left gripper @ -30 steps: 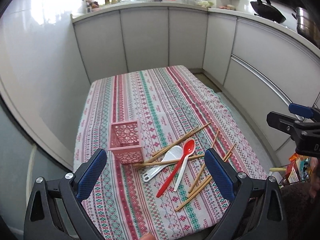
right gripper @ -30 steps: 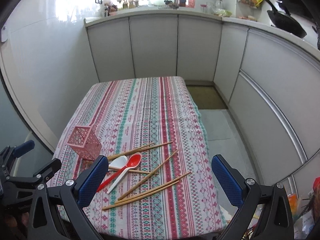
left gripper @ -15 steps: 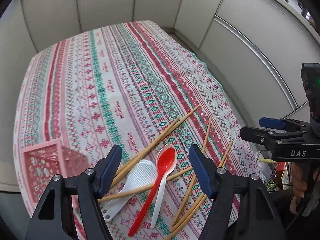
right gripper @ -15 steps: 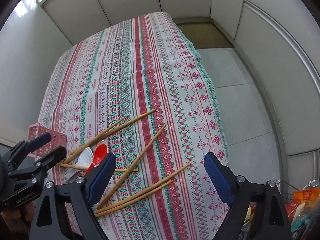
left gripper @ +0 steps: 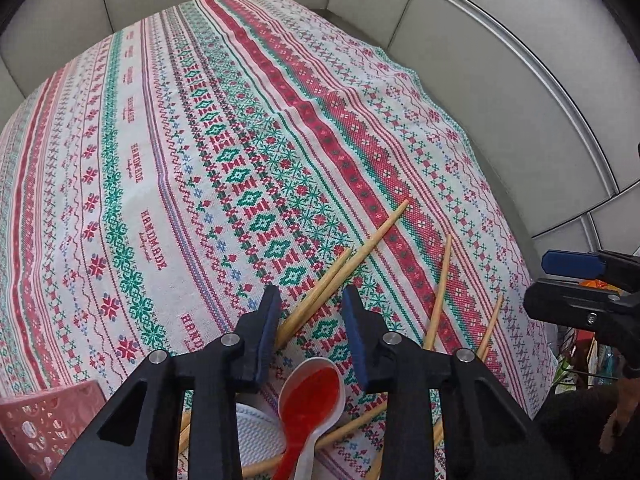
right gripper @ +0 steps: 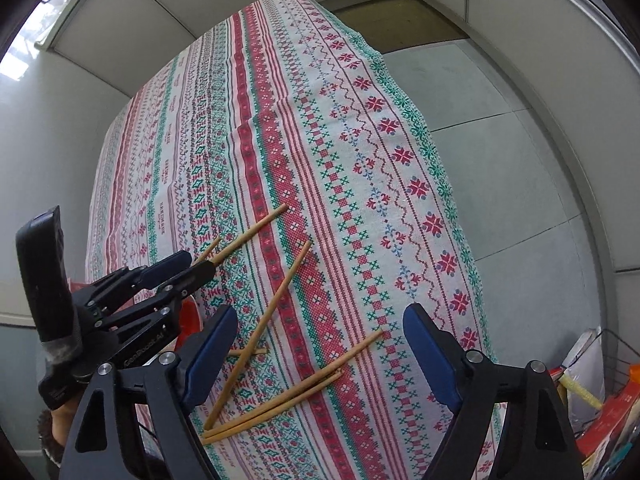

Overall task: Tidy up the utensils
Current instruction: 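Grasp a wooden chopstick with the left tool while the right tool grasps another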

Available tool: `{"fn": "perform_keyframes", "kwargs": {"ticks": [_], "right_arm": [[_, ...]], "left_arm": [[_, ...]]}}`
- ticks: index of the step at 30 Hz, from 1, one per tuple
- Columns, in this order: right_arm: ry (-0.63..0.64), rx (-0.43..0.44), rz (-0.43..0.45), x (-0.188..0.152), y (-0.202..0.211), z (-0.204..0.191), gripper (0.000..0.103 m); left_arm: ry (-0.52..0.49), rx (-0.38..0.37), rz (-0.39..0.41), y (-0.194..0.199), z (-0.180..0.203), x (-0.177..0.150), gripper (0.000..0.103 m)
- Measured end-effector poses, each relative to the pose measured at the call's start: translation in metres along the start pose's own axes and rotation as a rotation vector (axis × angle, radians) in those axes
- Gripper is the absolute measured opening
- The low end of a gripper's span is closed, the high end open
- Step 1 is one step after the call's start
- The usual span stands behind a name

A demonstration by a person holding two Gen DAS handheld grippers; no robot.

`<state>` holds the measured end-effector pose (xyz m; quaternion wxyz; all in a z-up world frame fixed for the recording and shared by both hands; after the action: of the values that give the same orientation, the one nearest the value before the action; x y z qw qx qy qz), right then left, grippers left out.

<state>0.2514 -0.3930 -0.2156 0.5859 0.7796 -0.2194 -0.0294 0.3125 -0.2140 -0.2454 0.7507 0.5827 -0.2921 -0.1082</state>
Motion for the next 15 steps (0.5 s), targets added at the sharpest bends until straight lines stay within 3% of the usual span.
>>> {"fn": "perform_keyframes", "kwargs": {"ticks": [8,15], "right_arm": [[-0.026,0.056,-0.016,0.005,-0.009,0.003,0.080],[-0.062,0.108,-0.076,0.006,-0.033,-0.010,0.062]], "left_arm": [[0.007,0.027,0.057,0.017,-0.002,0.001,0.015],[-0.022,0.047,0.173,0.071,0.001,-0.011,0.011]]}}
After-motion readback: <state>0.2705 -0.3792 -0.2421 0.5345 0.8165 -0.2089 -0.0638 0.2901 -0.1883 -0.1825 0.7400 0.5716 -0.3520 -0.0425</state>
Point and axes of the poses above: each gripper's, at about its wrist camera, not at the fingertips, and y roughly against the way its jaws point, z to its right, x to its top, the point moved 3 cm from there along -y, roughly the way its jaws point, and after that the axes turned 1 degree about y, right-handed, at the moved point
